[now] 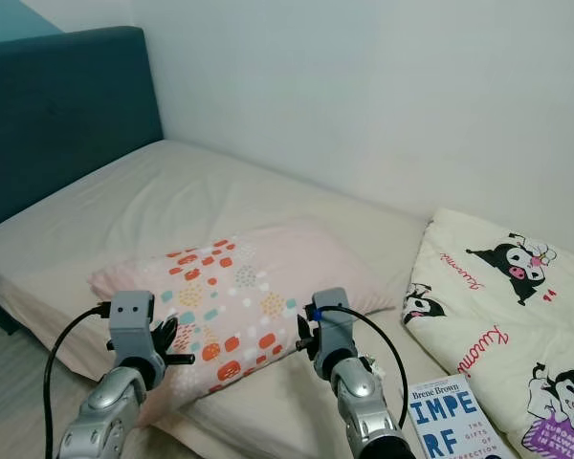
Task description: Clean up the room
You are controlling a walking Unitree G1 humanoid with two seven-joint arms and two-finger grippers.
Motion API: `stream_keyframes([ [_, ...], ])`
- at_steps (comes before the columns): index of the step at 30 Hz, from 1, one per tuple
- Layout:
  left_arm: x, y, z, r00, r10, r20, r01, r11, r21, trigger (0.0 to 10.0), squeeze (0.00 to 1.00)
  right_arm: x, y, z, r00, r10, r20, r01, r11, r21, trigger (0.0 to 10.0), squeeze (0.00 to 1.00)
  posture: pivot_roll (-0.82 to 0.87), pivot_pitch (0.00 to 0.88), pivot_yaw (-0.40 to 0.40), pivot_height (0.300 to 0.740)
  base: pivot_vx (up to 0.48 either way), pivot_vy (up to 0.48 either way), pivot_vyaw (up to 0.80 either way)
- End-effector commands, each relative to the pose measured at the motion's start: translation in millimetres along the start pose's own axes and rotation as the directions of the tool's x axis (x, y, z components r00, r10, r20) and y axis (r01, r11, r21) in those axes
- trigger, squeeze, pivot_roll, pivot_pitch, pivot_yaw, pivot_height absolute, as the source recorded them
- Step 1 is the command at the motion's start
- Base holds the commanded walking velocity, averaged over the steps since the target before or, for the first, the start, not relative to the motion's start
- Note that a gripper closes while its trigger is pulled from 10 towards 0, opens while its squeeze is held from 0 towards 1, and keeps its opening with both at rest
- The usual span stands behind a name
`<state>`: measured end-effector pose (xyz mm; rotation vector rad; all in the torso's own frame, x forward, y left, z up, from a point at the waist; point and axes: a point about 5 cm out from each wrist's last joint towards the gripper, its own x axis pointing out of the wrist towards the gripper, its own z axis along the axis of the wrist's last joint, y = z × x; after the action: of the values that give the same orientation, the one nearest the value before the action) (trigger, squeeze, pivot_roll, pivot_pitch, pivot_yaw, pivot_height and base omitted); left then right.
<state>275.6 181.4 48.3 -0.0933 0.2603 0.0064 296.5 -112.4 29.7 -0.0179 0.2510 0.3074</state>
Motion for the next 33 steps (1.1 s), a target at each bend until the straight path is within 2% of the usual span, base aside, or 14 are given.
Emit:
stream_keyframes([
  [1, 1.7, -0.5, -1.4, 1.000, -0.009, -0.017, 0.009, 1.000, 0.004, 10.0, 0.00, -2.1, -4.4, -3.6, 1.000, -0.022, -0.015, 0.022, 1.000, 0.006, 10.0, 0.00, 0.01, 0.000, -0.120, 0.740, 0.000, 0.000, 0.00],
  [11, 3.9, -1.8, -0.6, 1.000, -0.021, -0.019, 0.021, 1.000, -0.023, 10.0, 0.00, -0.8, -6.5, -1.4, 0.999, -0.030, -0.013, 0.030, 0.999, 0.009, 10.0, 0.00, 0.01, 0.000, -0.118, 0.740, -0.048, 0.000, 0.00],
  [24, 6.7, -1.8, 1.2, 1.000, -0.020, -0.013, 0.020, 1.000, 0.010, 10.0, 0.00, -0.8, -8.2, -1.4, 0.999, -0.038, -0.018, 0.038, 0.999, 0.011, 10.0, 0.00, 0.00, 0.000, -0.117, 0.740, 0.000, 0.000, 0.00],
  [27, 6.7, -7.1, 3.9, 0.998, -0.069, -0.001, 0.069, 0.997, 0.045, 10.0, 0.00, -0.3, -8.3, -0.9, 0.999, -0.040, -0.018, 0.040, 0.999, 0.011, 10.0, 0.00, 0.00, 0.000, -0.116, 0.740, 0.000, -0.425, 0.00],
  [30, 6.3, -7.9, 1.5, 0.998, -0.062, -0.012, 0.062, 0.998, 0.027, 10.0, 0.00, 0.1, -8.5, -0.4, 0.999, -0.041, -0.017, 0.041, 0.999, 0.011, 10.0, 0.00, 0.00, 0.000, -0.115, 0.740, 0.000, -0.480, 0.00],
  [33, 7.1, -5.3, -0.2, 0.999, -0.032, -0.022, 0.031, 0.999, -0.028, 10.0, 0.00, 0.2, -9.1, 0.0, 0.999, -0.042, -0.017, 0.042, 0.999, 0.011, 10.0, 0.00, 0.00, 0.000, -0.117, 0.740, 0.000, 0.000, 0.00],
])
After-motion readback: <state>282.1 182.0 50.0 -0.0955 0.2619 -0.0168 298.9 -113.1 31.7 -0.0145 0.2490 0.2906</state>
